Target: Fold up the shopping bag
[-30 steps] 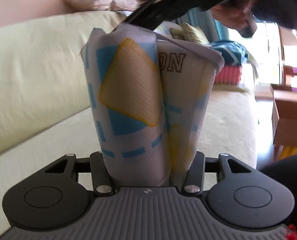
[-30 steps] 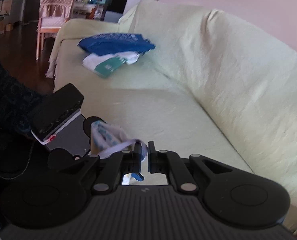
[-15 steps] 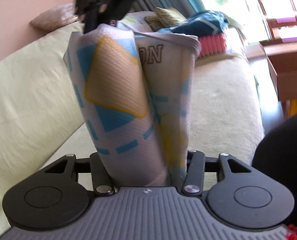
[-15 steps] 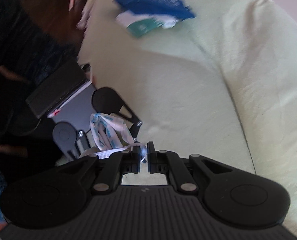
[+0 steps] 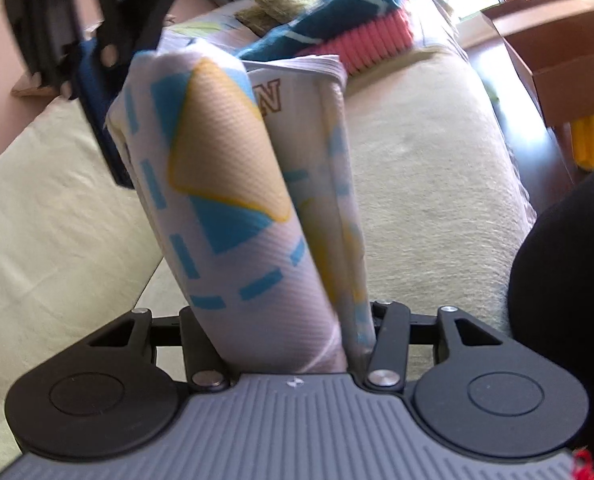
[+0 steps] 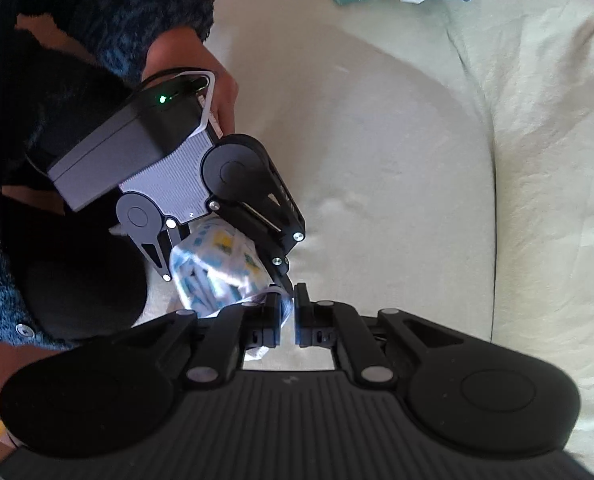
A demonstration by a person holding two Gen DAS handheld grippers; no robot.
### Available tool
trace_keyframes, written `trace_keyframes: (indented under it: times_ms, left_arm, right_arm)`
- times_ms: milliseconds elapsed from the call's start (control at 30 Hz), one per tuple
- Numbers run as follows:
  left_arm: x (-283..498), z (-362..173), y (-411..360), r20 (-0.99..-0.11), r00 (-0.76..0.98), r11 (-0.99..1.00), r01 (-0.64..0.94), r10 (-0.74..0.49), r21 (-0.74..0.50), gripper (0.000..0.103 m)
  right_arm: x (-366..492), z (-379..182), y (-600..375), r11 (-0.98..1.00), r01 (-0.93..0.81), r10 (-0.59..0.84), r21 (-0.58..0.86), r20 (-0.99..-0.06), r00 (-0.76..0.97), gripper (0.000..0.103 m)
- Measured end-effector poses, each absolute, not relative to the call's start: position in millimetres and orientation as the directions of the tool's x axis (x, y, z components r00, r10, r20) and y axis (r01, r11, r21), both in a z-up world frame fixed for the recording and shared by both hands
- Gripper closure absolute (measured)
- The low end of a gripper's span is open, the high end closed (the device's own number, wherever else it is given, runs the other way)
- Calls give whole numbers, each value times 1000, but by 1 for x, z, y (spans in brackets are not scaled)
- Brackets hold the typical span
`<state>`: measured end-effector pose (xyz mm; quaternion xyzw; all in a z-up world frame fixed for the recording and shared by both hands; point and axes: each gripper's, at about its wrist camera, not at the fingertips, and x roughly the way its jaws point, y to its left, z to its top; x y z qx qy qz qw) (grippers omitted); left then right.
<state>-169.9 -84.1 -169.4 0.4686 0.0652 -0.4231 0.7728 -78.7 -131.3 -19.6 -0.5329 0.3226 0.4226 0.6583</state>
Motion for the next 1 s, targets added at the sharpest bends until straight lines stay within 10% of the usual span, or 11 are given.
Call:
trace_keyframes:
  times_ms: [233, 1000]
  left_arm:
    - [-176, -177, -94, -492, 657, 216, 698, -571, 683, 51]
    - [-151, -168, -104, -556, 583, 227, 783, -593, 579, 53]
  right_arm:
    - [-77, -26, -148, 172, -878, 204, -446, -856, 475, 82]
    - [-50, -79, -257, 754, -612, 197, -241, -805, 560, 68]
